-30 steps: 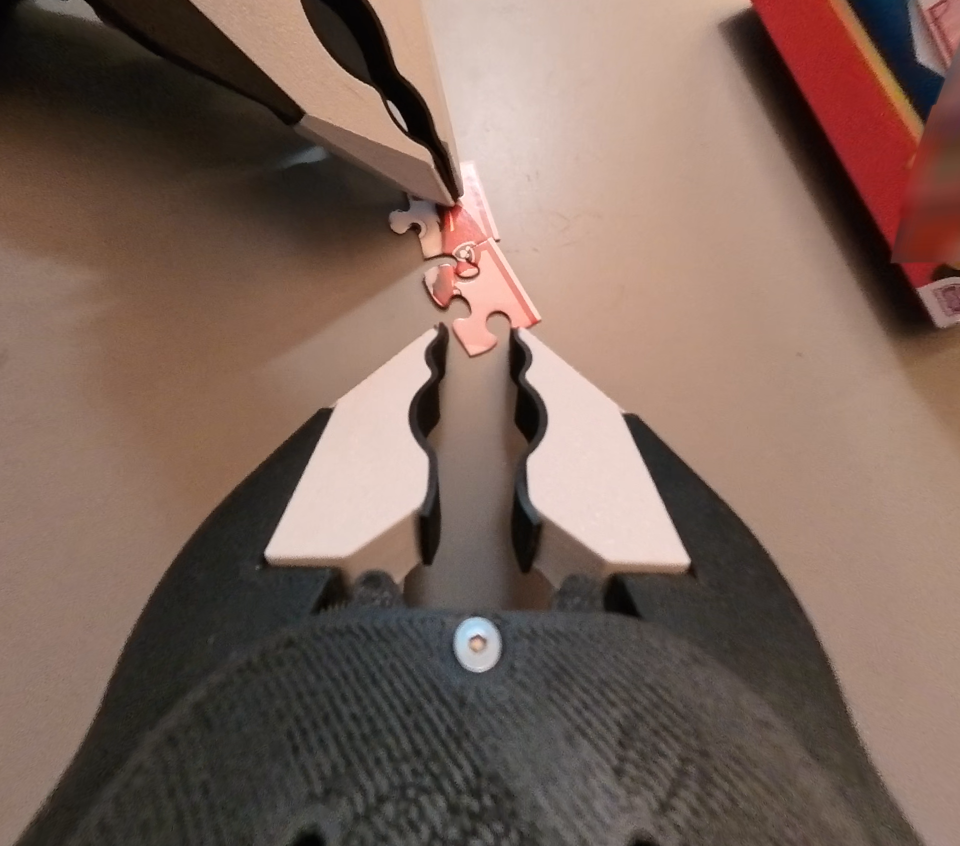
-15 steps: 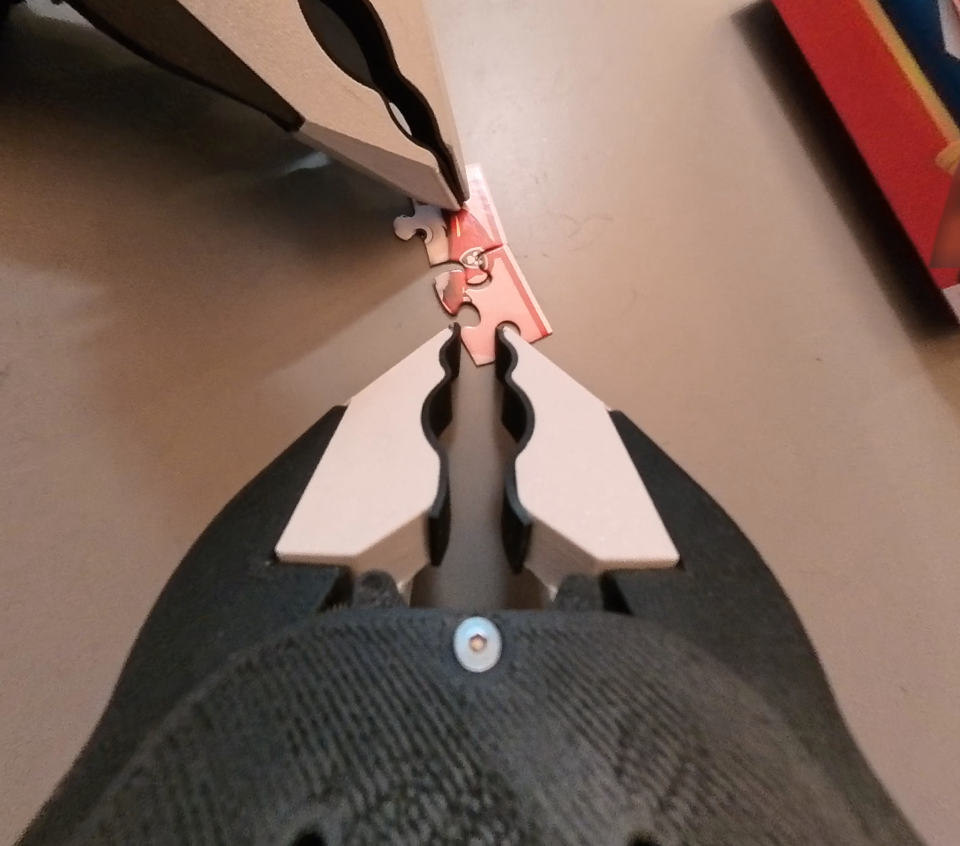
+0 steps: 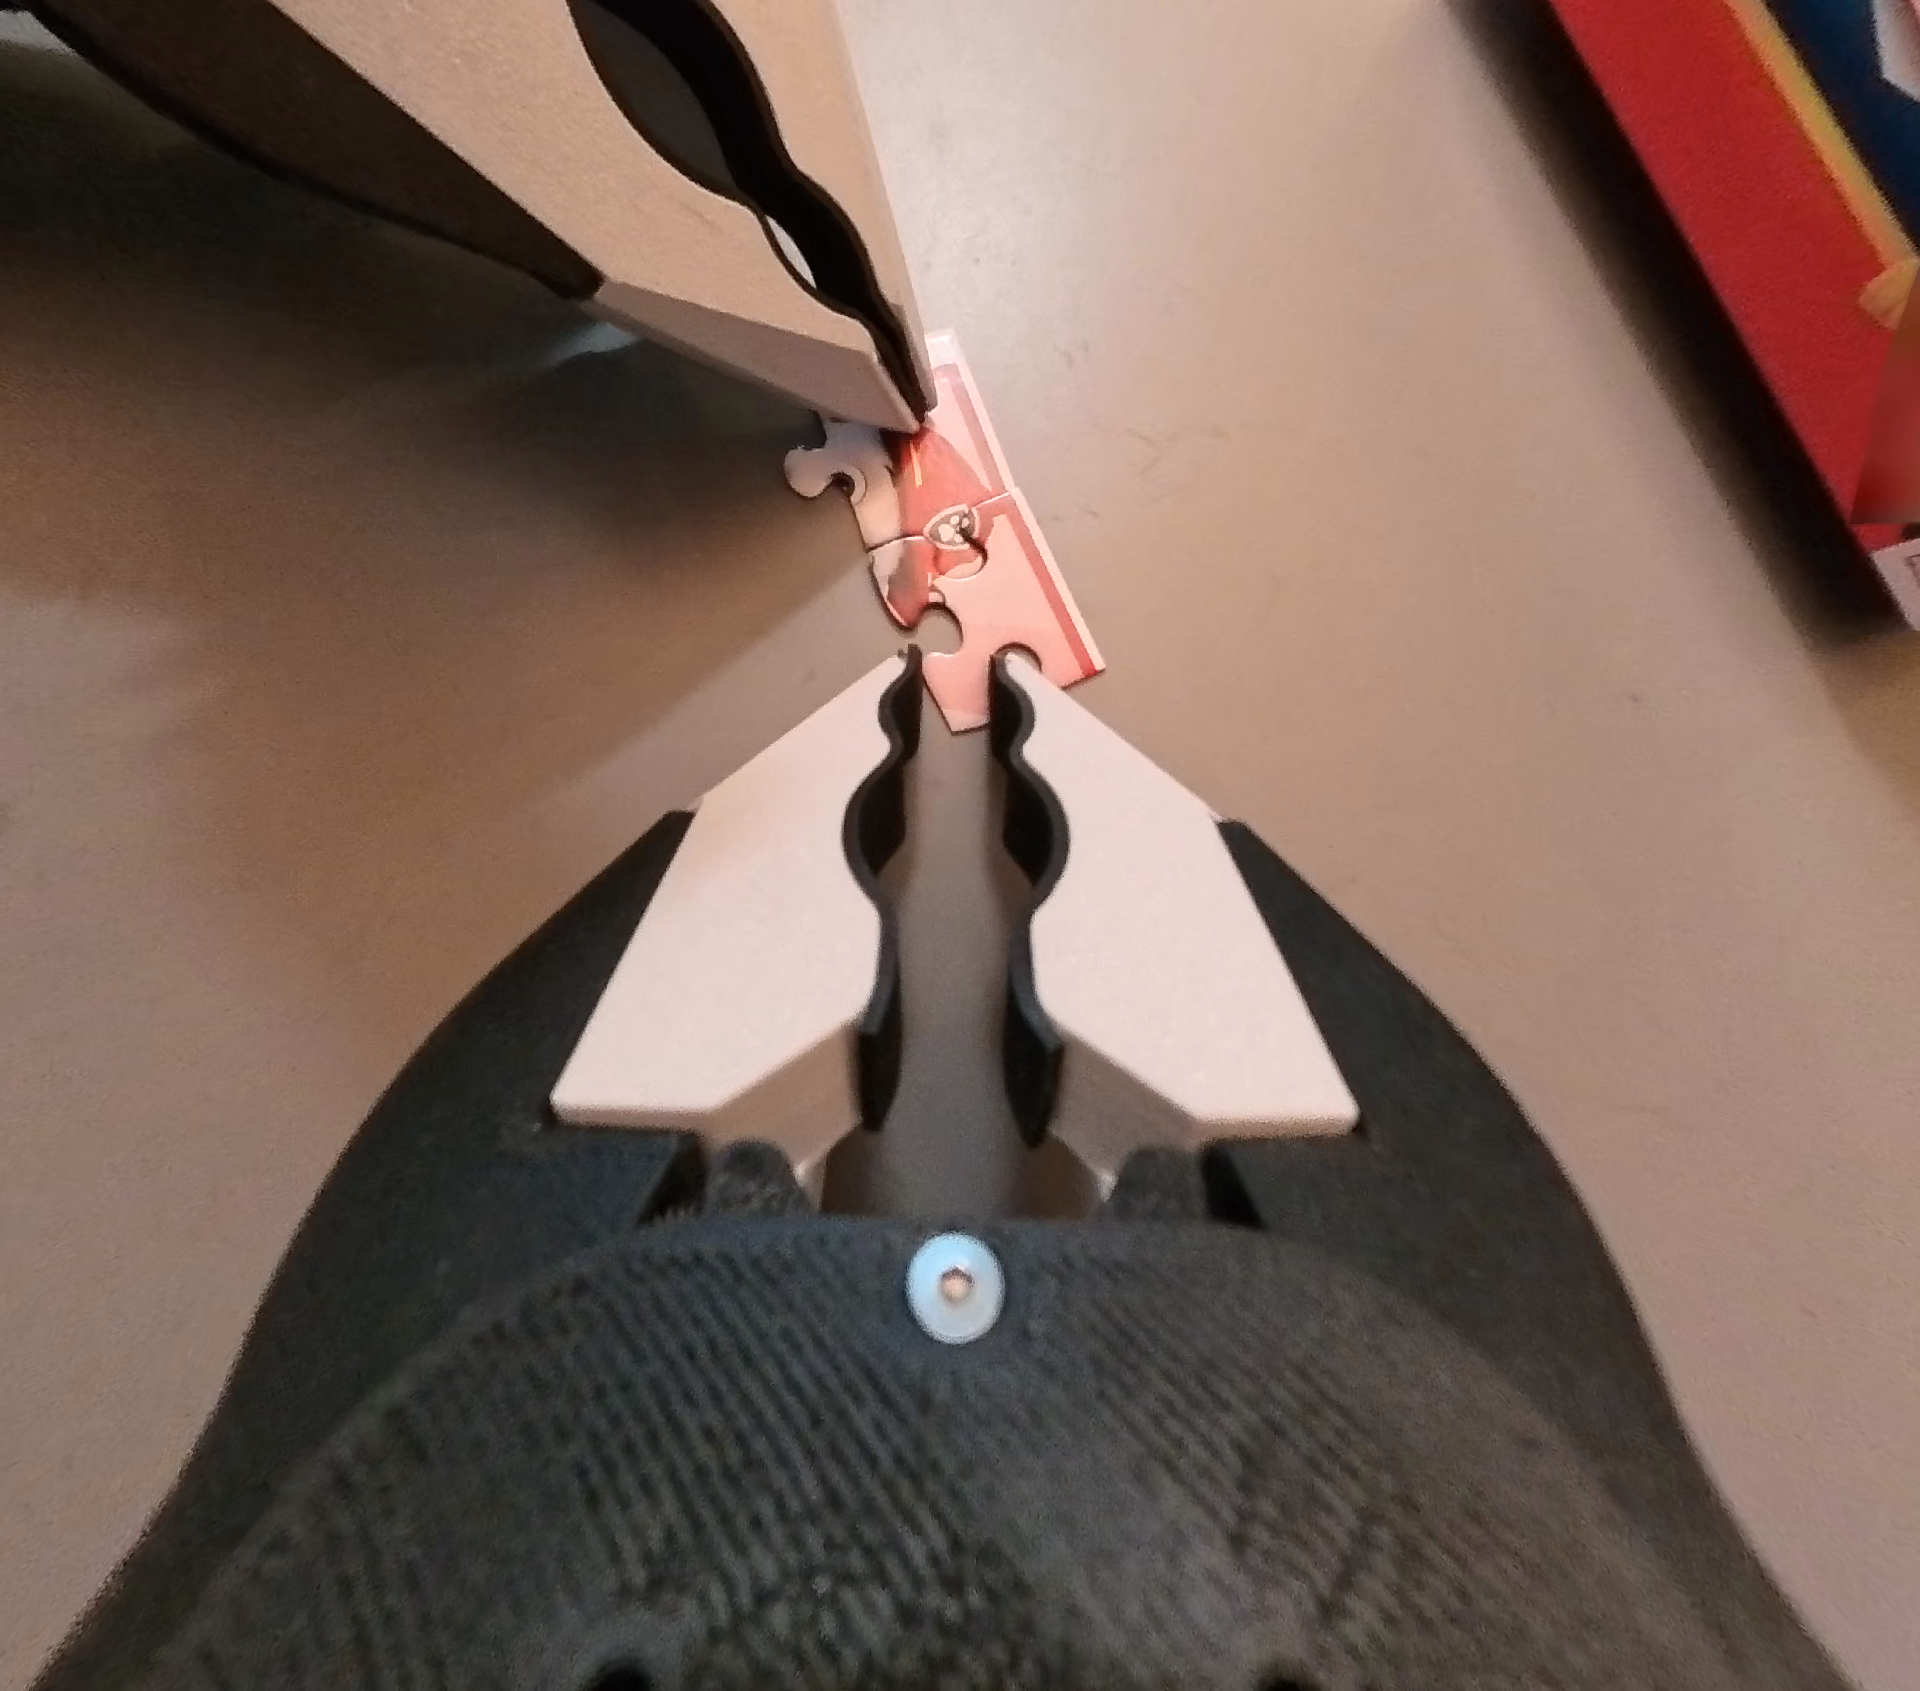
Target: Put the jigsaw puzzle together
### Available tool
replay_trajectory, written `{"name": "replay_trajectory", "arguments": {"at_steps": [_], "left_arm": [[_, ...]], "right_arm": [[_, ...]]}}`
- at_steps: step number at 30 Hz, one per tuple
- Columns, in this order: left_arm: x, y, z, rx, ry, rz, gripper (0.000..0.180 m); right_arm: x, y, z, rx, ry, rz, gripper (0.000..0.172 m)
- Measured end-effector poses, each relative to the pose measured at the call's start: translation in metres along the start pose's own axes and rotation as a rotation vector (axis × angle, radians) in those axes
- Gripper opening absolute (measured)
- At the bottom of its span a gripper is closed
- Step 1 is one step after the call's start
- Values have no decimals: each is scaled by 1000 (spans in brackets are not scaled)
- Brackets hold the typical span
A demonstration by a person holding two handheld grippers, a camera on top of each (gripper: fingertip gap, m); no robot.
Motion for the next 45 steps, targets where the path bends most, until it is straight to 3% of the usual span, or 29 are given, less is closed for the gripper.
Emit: {"name": "replay_trajectory", "arguments": {"at_steps": [4,7,13,22,40,45], "left_arm": [[0,0,0,-1,0,1,0],[0,0,0,-1,0,3,0],[0,0,0,-1,0,2,0],[0,0,0,-4,5,0,0],[0,0,0,-3,4,2,0],[-1,0,0,-1,4,0,0]], "right_arm": [[1,1,0,-14,10,-1,11],[1,-1,1,-29,10,3,21],[17,4,3,8,-88,5,24],[21,2,-17,44,-88,46,33],[24,0,-7,51,-137,-22,35],[19,-3,-5,56,-128,-23,28]]}}
Point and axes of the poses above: each gripper's, where its closed fingertips meet, z back along the fingers, x out of its top, y = z × x across the jaws, the point moved 1 cm from there along z, back along the fingers, and after that the axes turned 4 degrees about -x, right-handed, at the moved point
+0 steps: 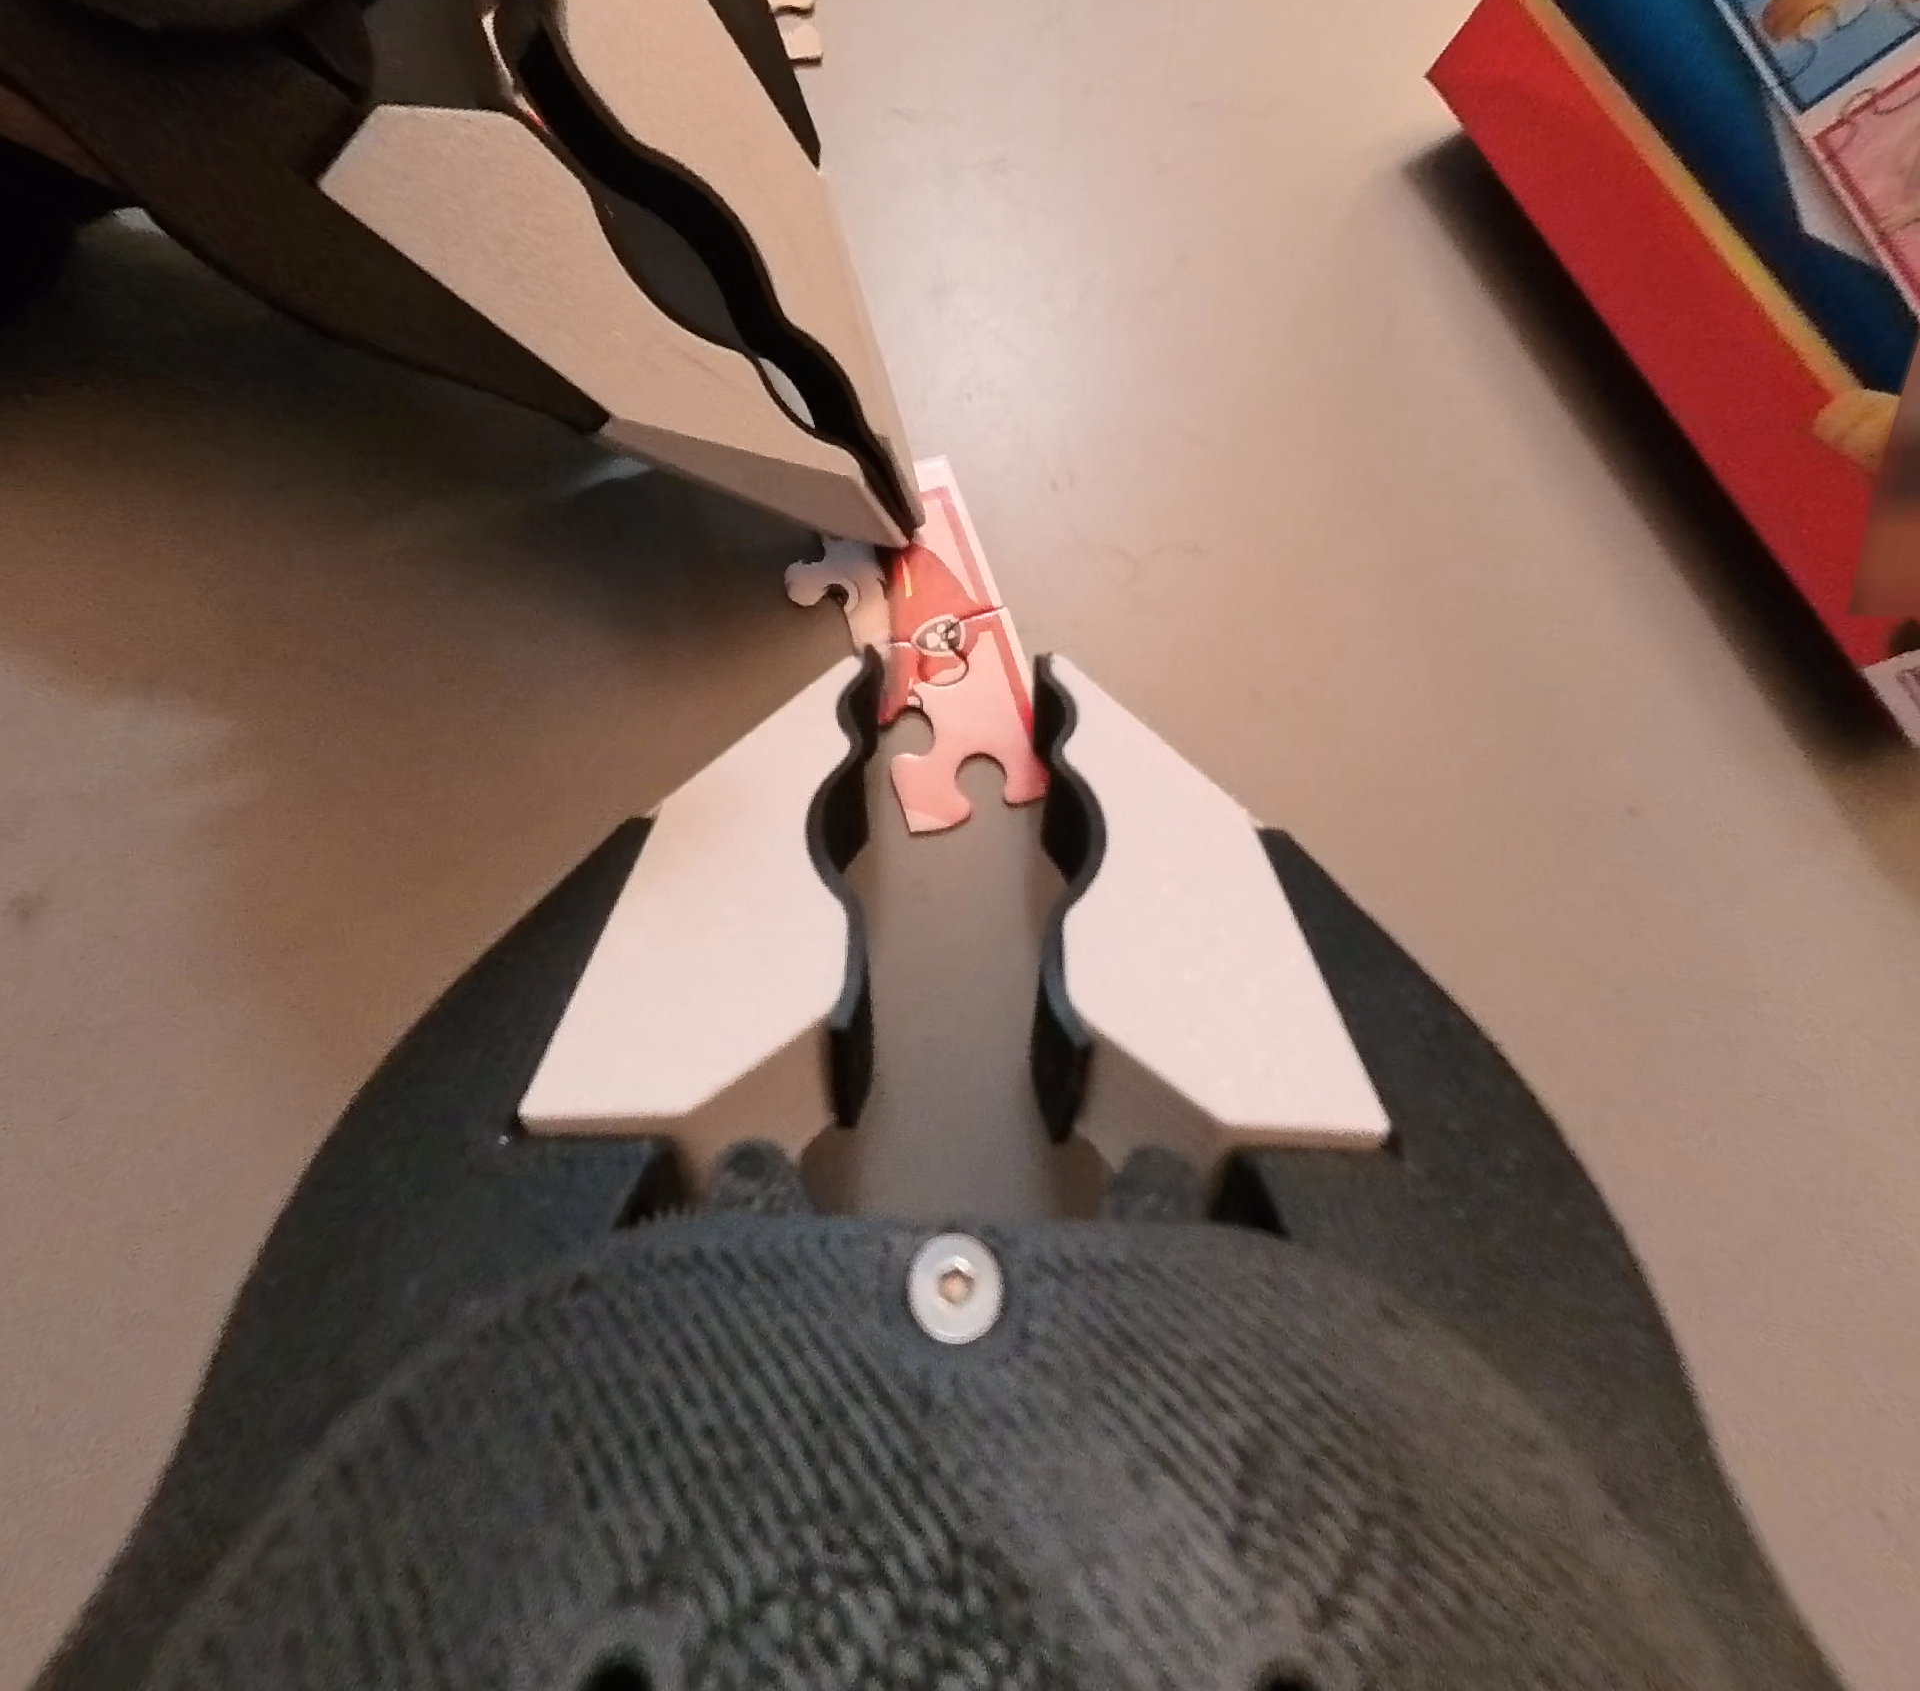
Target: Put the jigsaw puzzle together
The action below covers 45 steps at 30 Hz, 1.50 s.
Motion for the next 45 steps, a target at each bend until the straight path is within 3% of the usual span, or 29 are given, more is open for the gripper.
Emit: {"name": "replay_trajectory", "arguments": {"at_steps": [19,37,45], "left_arm": [[0,0,0,-3,0,2,0],[0,0,0,-7,1,22,0],[4,9,7,-3,-37,77,13]], "right_arm": [[-1,8,-11,11,19,30,20],[-4,-8,14,-34,-19,9,23],[-9,-3,9,-14,3,21,29]]}}
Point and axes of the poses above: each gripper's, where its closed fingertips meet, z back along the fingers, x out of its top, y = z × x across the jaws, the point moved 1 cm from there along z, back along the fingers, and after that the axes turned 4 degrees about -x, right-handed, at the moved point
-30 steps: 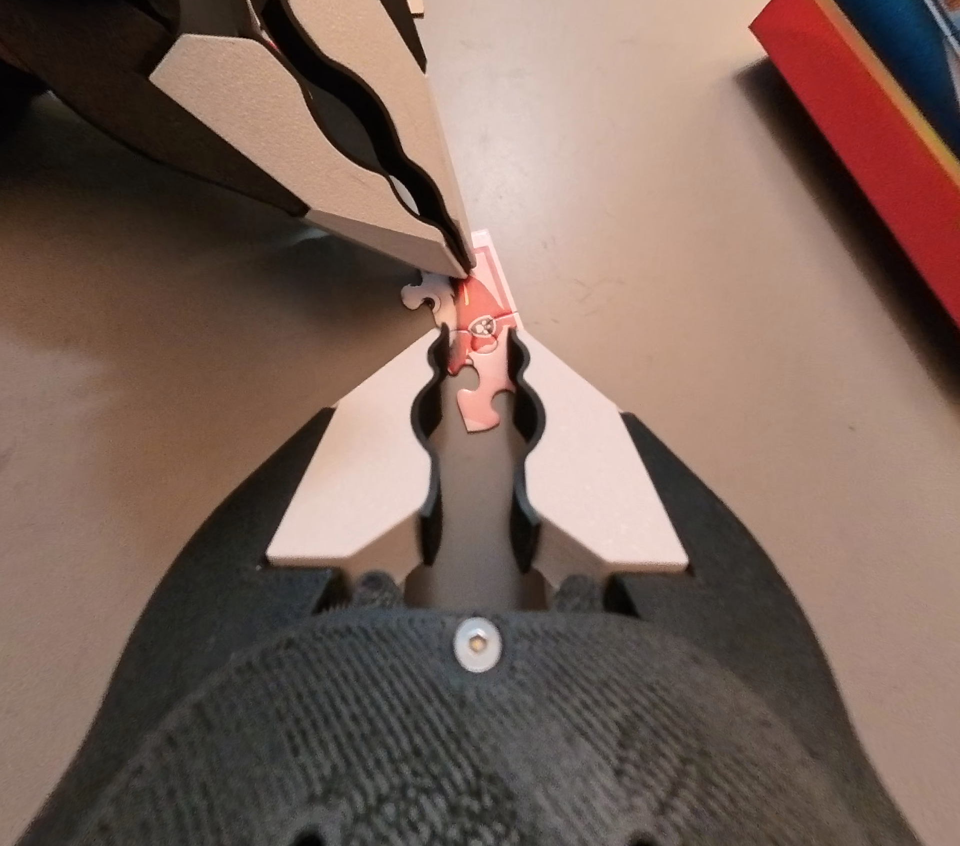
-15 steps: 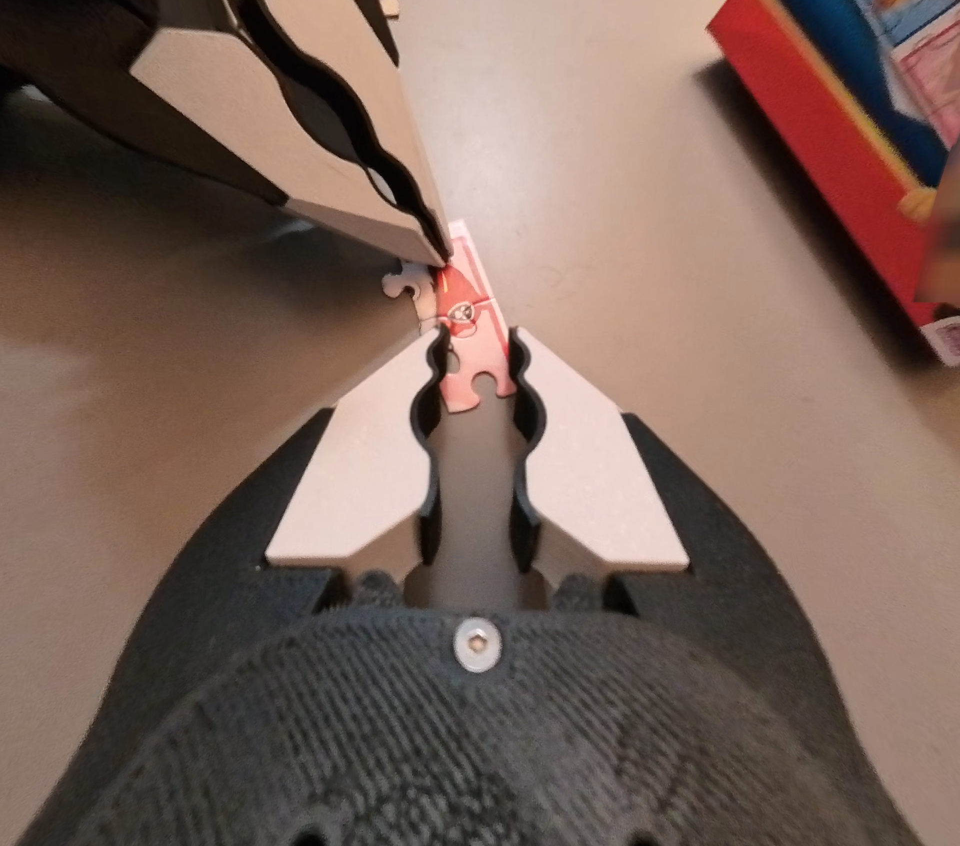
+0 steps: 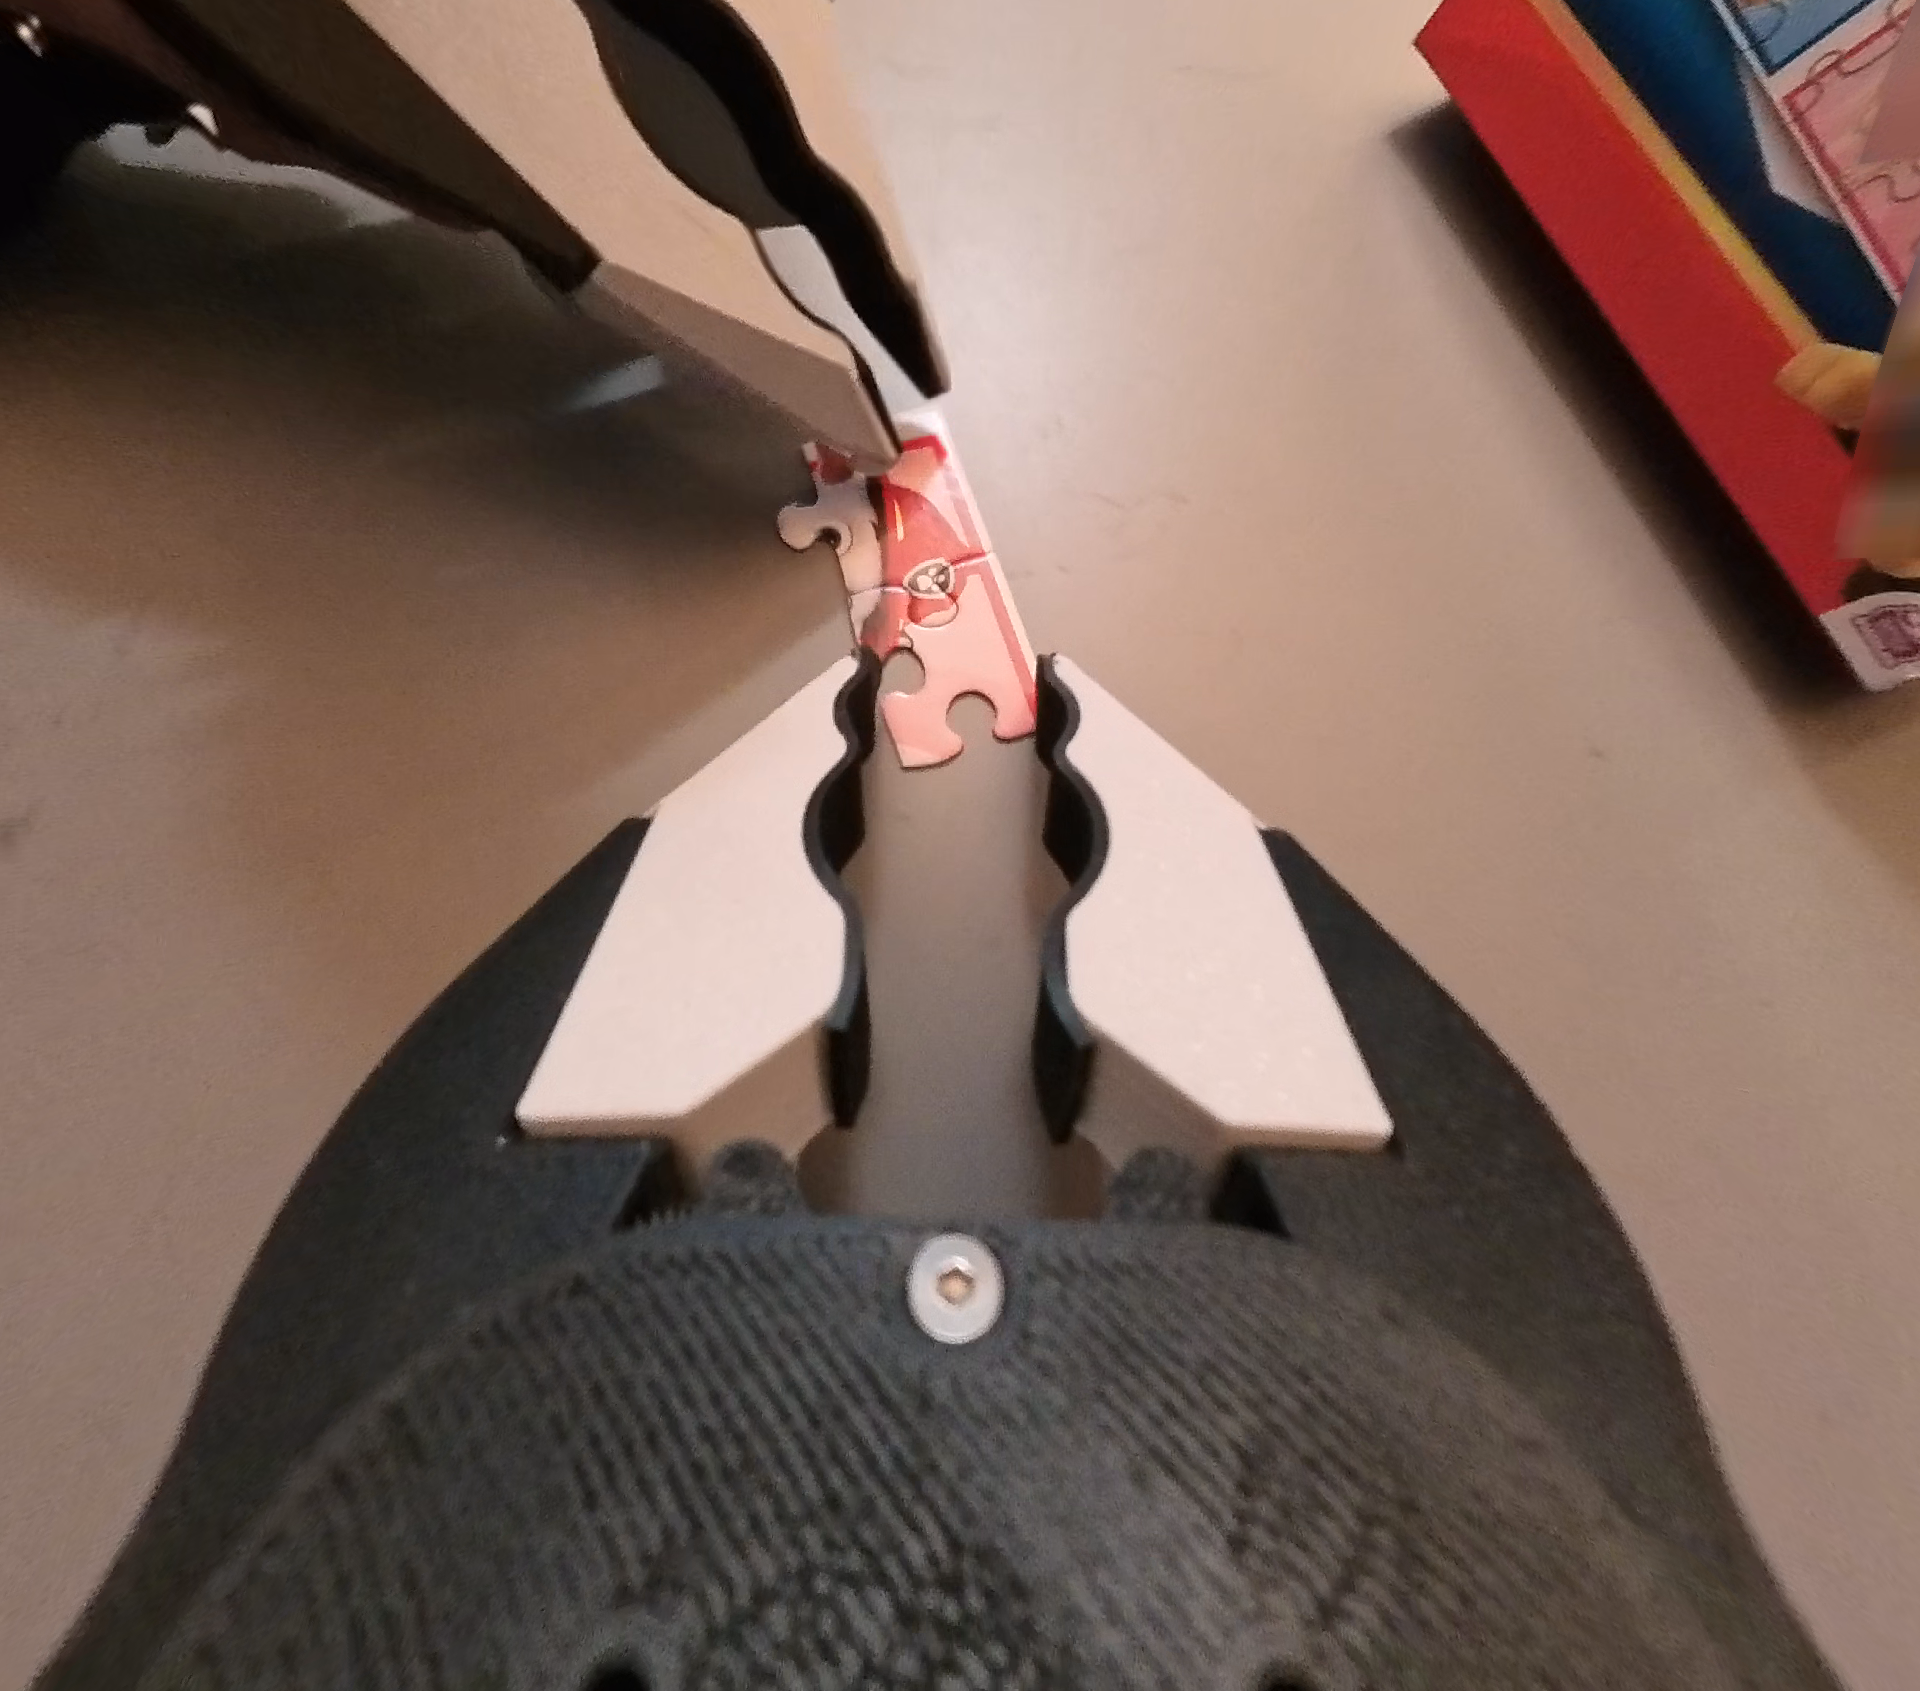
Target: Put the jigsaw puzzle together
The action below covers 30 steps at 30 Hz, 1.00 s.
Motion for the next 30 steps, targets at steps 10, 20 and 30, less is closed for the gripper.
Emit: {"name": "replay_trajectory", "arguments": {"at_steps": [10,20,30], "left_arm": [[1,24,8,81,-37,104,17],[-1,21,3,92,-15,62,23],[-1,20,2,96,-12,52,25]], "right_arm": [[3,3,-3,-8,-7,-3,35],[-1,7,-12,-10,23,12,38],[-1,2,-13,-30,24,-3,35]]}}
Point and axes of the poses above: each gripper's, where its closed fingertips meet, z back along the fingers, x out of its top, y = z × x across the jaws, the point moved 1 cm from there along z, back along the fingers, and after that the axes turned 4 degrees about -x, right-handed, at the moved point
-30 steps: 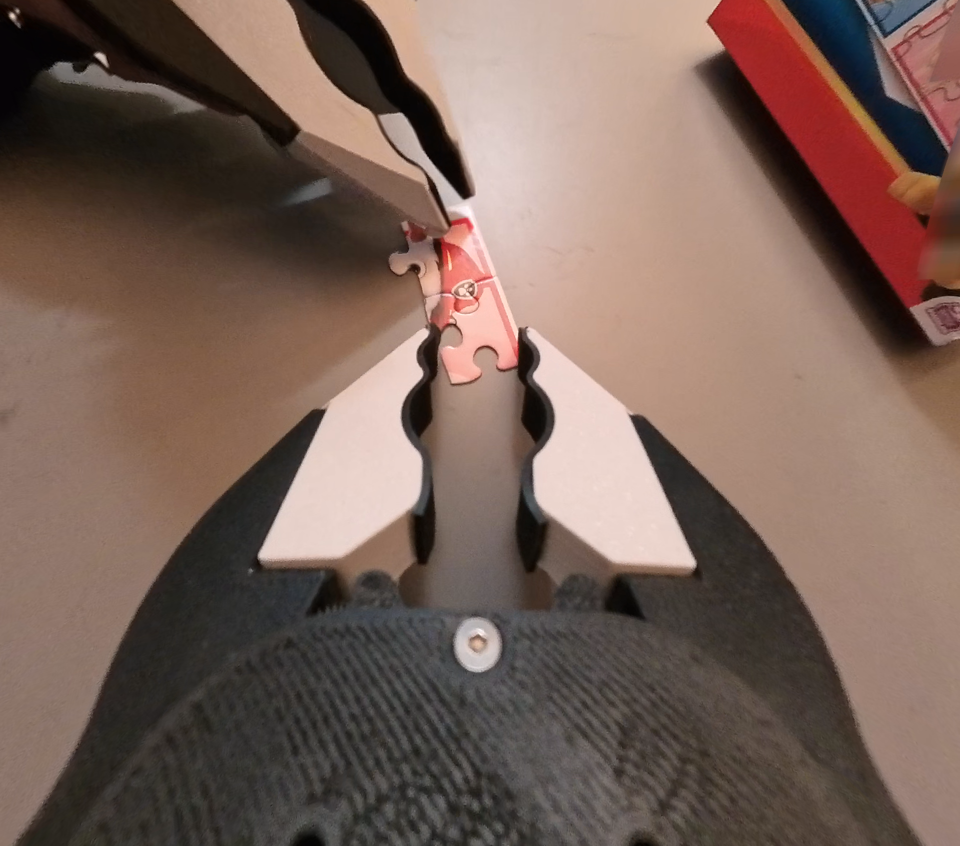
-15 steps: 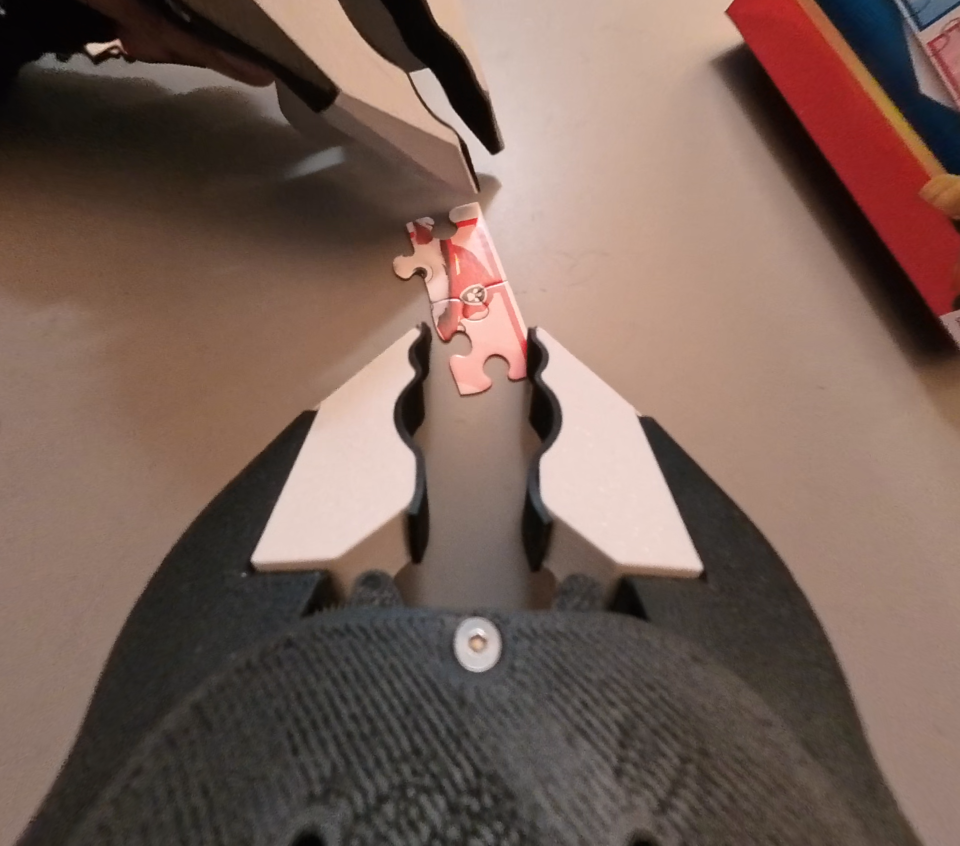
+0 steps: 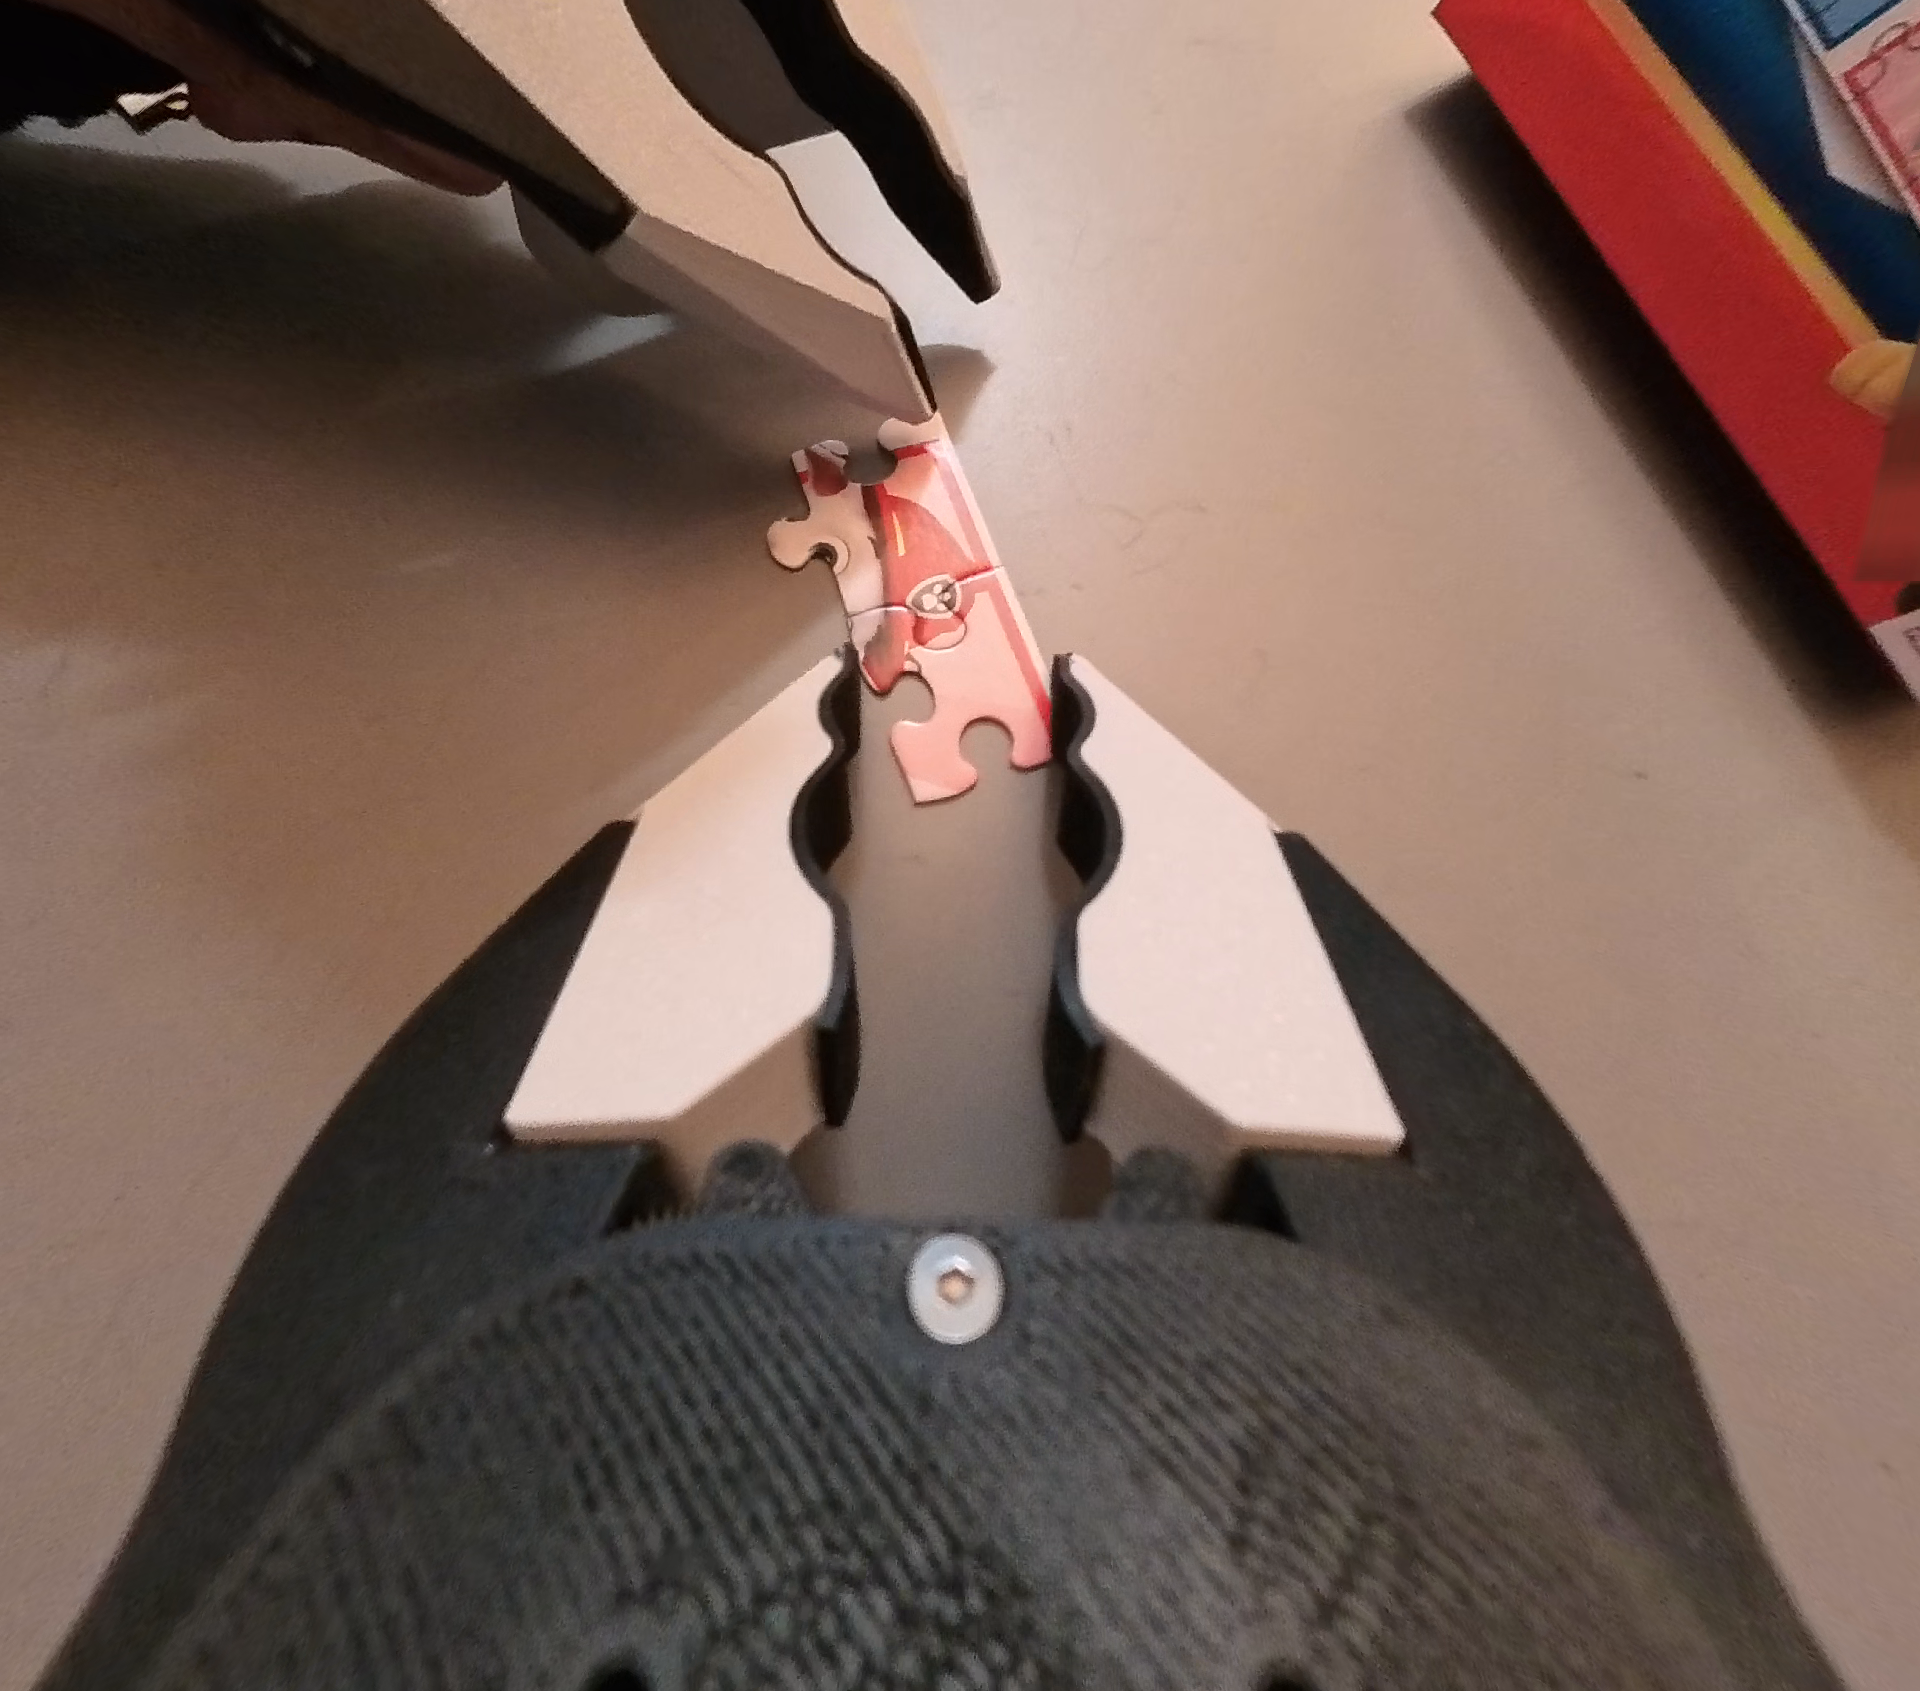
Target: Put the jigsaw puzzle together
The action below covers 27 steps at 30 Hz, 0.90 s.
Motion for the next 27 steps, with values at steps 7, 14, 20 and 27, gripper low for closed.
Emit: {"name": "replay_trajectory", "arguments": {"at_steps": [7,14,20,27], "left_arm": [[0,1,0,7,1,-5,27],[1,1,0,10,-3,-6,27],[3,2,2,16,-17,-11,26],[3,2,2,21,-16,-14,26]], "right_arm": [[0,-1,0,-4,0,-1,34],[0,-1,0,-6,0,-3,34],[1,-1,2,-3,-8,0,34],[2,-11,14,-18,-24,-17,35]]}}
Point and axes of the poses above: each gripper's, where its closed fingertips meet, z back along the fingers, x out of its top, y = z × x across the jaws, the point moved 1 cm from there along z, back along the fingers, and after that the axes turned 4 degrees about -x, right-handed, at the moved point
